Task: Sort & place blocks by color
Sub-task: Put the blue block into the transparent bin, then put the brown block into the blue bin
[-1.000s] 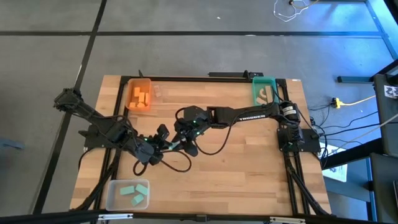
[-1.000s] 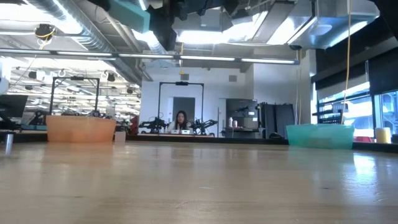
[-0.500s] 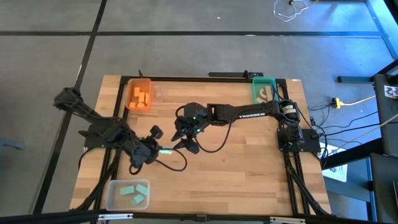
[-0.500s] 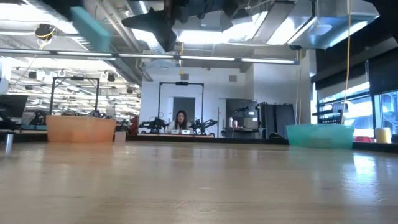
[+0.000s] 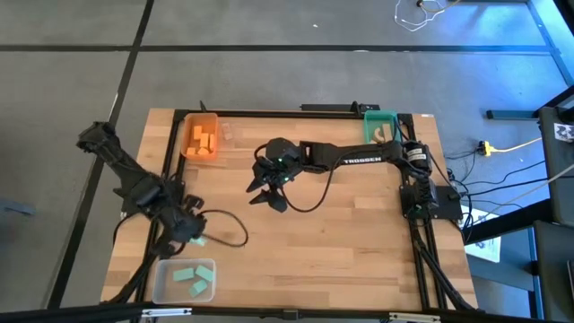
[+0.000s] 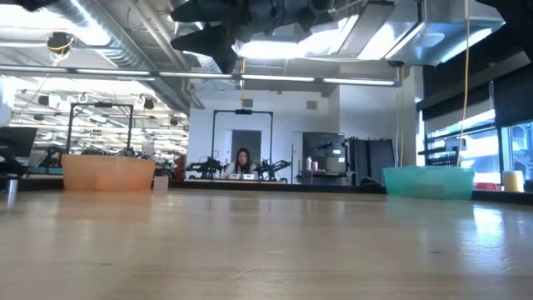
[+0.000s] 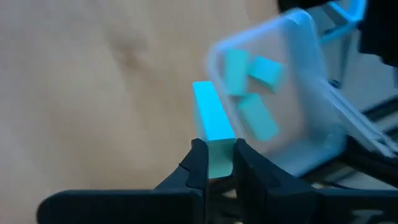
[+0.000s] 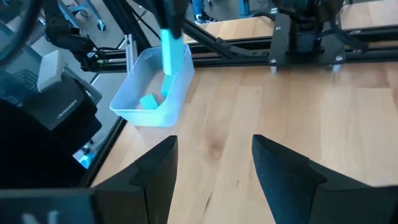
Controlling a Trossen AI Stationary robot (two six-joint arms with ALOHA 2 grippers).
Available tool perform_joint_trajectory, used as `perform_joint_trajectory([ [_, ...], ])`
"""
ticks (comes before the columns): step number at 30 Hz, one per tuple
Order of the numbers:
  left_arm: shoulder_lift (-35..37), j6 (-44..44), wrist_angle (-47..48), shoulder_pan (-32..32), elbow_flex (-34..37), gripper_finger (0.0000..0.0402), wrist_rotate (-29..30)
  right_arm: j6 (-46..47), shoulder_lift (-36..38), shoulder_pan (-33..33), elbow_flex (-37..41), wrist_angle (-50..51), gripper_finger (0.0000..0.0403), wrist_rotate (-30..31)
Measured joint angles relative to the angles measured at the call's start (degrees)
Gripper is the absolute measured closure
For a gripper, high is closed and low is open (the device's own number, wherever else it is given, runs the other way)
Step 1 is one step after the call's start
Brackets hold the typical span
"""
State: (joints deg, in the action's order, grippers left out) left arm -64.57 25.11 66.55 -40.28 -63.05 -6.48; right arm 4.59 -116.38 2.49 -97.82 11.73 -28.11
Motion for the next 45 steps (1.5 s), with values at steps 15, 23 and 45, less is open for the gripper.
perform_joint_trajectory([
  [15,-12.8,11.9,-10.3,-13.2,0.0,0.0364,-2.9,-3.6,0.0,0.0,0.1,-0.4,0.0196,1.5],
  [23,-15.7,15.8,-14.4,-15.1,0.0,0.0327,7.9,-3.4,0.0,0.0,0.1,-0.4,0.0196,1.5],
  [45,-8.3,32.7,0.9,-15.1,0.0,0.0294,20.6,13.3,0.0,0.6,0.2,-5.5,0.0196,10.0],
])
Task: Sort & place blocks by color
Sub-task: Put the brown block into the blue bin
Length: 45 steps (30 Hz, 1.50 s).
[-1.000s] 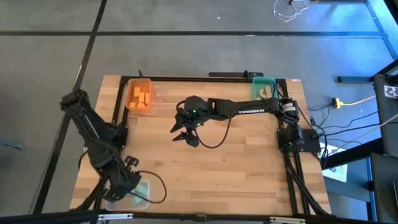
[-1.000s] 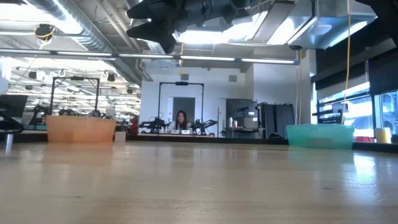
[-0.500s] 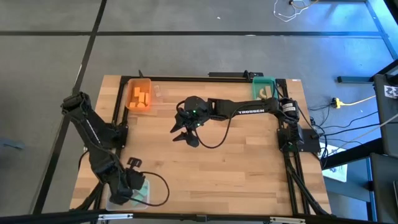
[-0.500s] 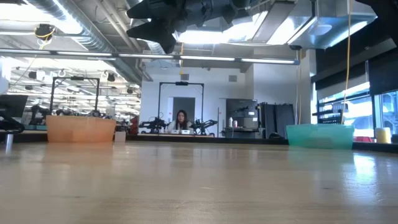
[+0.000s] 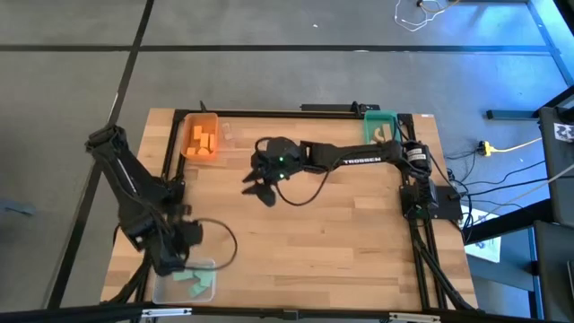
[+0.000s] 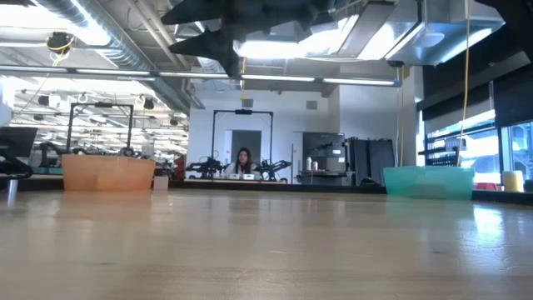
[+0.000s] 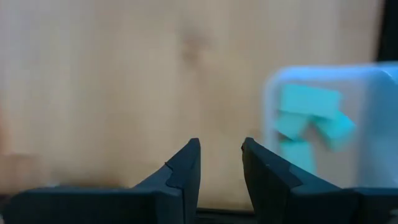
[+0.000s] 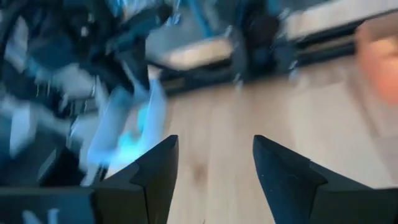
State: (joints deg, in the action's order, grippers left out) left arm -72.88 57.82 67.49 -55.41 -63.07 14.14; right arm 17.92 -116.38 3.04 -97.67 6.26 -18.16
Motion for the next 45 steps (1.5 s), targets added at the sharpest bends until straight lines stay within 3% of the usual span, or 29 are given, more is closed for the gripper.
perform_joint_trajectory([
  [4,5.3,5.9,7.5,1.5,0.0,0.0293,8.1,4.3,0.0,2.9,0.0,-7.0,0.0197,1.2],
  [10,12.9,11.9,14.1,9.2,0.0,0.0293,15.6,5.4,0.0,8.2,-0.9,-6.7,0.0218,-0.7],
  [17,17.2,11.7,14.3,26.1,-0.1,0.0293,21.5,2.1,-0.2,13.9,-3.0,-5.5,0.0227,-2.4],
  [25,17.4,7.2,10.2,49.4,-0.1,0.0293,21.2,-8.0,-0.3,19.2,-6.3,5.7,0.0227,-5.7],
  [30,17.4,-0.5,-3.4,62.9,-0.1,0.0293,17.3,-10.0,-0.3,22.1,-8.6,12.4,0.0227,-5.8],
  [35,14.0,-9.0,-15.4,75.3,-0.1,0.0293,9.8,-12.8,-0.3,24.6,-10.6,17.7,0.0227,-6.0],
  [40,6.0,-11.7,-19.2,86.3,0.0,0.0293,-0.6,-17.1,-0.3,26.7,-13.8,27.6,0.0227,-6.1],
  [45,-3.3,-12.2,-24.5,93.0,0.0,0.0293,-7.8,-23.2,-0.3,28.6,-17.9,38.0,0.0228,-5.9],
])
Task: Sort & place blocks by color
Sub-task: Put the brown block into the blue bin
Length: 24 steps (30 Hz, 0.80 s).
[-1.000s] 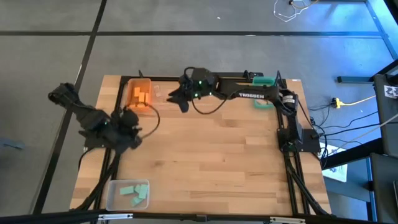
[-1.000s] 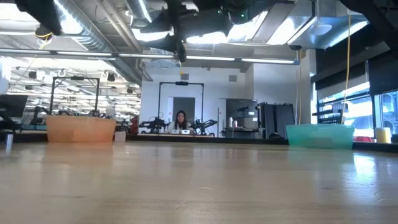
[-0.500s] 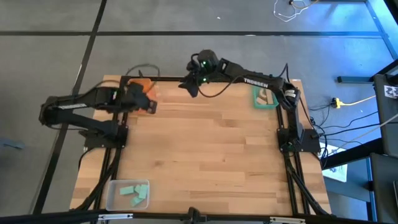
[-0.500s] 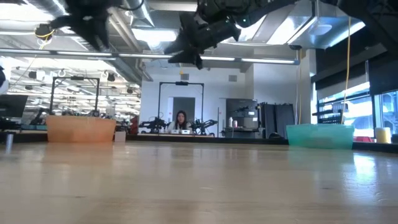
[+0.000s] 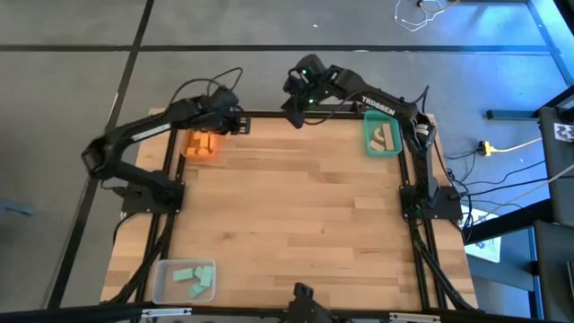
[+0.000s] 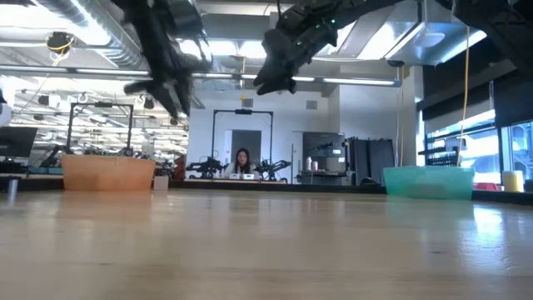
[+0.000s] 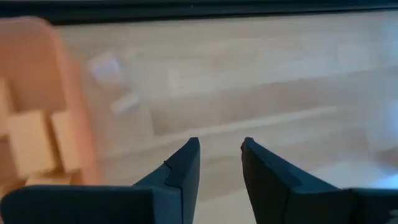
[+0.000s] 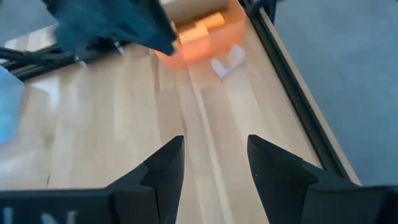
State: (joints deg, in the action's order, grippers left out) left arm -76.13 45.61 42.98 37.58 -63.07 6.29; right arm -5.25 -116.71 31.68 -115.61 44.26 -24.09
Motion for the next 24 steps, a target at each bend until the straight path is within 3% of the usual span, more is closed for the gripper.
perform_joint_trajectory([
  [8,-11.1,-0.9,-9.8,1.6,0.0,0.0293,1.9,-4.2,0.0,2.1,-3.4,4.6,0.0228,0.0],
  [15,-18.9,0.1,-6.4,2.2,0.0,0.0293,6.9,-4.3,0.0,3.1,-3.4,5.0,0.0228,0.0],
  [24,-21.3,-2.3,-2.5,2.5,0.0,0.0293,12.7,-7.2,0.0,3.4,-3.2,4.9,0.0228,0.0],
])
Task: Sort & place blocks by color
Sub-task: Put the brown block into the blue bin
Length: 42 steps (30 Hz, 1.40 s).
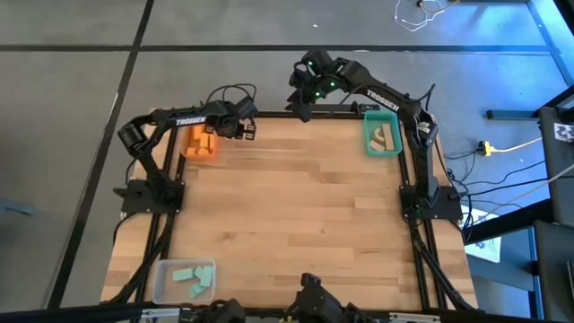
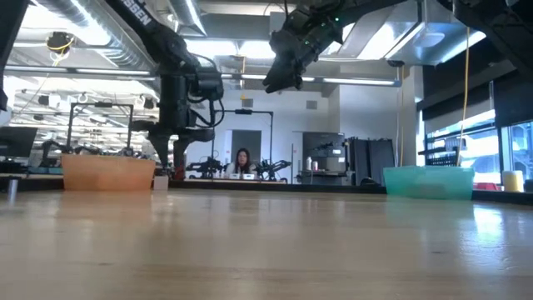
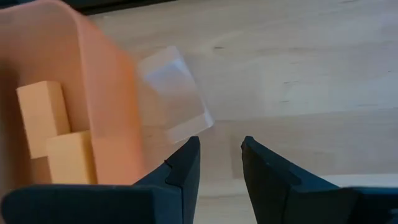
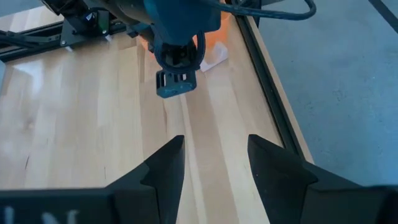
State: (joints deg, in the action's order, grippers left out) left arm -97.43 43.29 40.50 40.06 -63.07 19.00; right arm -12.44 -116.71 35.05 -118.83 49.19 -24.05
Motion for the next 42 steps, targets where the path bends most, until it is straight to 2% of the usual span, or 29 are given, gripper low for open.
perform_joint_trajectory([
  [8,0.0,-1.7,1.1,2.1,0.0,0.0293,0.3,-0.4,0.0,0.0,0.0,0.0,0.0227,0.0],
  [14,0.0,-15.6,1.3,2.4,0.0,0.0293,-2.2,-2.8,0.0,0.0,0.1,0.0,0.0227,0.0],
  [20,-0.2,-22.2,2.7,2.4,0.0,0.0293,-1.7,-3.1,0.0,0.0,0.1,0.0,0.0228,0.0],
  [27,-3.9,-25.3,3.1,2.8,0.0,0.0293,-1.2,-3.3,0.0,0.0,0.1,0.0,0.0227,0.0],
  [31,-5.4,-26.0,3.1,2.2,-0.1,0.0293,2.3,-3.3,0.0,0.0,0.1,-0.1,0.0228,0.0],
  [42,-4.8,-26.8,3.5,2.1,-0.1,0.0293,2.6,-3.3,0.0,0.0,0.1,-0.1,0.0227,0.0],
])
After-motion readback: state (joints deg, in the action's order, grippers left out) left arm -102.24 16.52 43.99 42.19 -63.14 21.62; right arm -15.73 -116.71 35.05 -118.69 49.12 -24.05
